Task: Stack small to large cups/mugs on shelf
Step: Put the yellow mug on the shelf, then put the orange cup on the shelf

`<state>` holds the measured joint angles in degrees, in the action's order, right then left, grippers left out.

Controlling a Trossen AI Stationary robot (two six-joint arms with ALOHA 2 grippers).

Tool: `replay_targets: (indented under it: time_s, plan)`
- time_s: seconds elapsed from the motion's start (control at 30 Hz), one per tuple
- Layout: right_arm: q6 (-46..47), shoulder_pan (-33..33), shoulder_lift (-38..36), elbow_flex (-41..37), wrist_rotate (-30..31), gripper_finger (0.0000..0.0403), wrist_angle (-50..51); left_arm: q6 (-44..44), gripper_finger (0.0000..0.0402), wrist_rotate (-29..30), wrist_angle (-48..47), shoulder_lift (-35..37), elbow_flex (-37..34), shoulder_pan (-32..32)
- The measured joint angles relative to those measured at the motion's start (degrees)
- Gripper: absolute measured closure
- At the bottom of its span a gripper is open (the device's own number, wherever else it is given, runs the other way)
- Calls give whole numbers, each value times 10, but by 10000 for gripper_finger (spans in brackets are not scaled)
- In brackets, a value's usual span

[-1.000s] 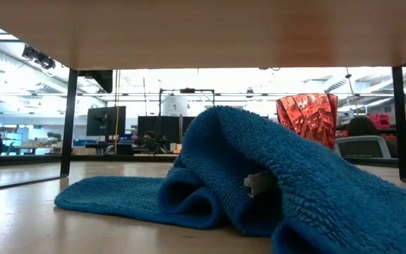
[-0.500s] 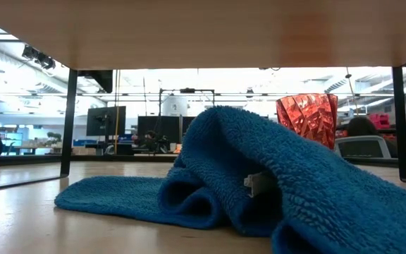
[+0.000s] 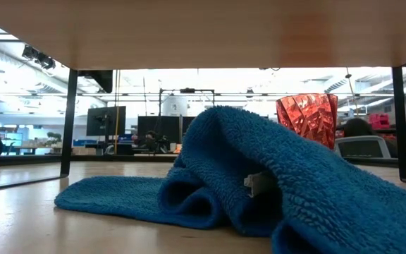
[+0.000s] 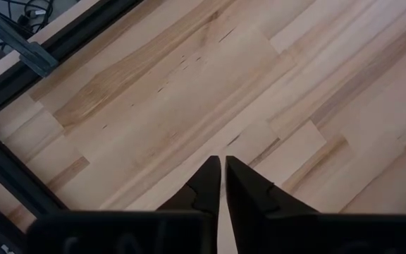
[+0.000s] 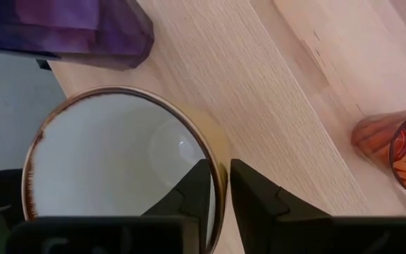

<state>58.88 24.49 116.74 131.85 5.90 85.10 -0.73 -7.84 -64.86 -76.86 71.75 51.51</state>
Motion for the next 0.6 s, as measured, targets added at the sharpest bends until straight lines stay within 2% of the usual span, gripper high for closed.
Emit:
replay_targets:
  time_s: [0.6]
  plan:
    - [-4,-6,-31,28,0,339,32,0,363,0,-2,0,0,0]
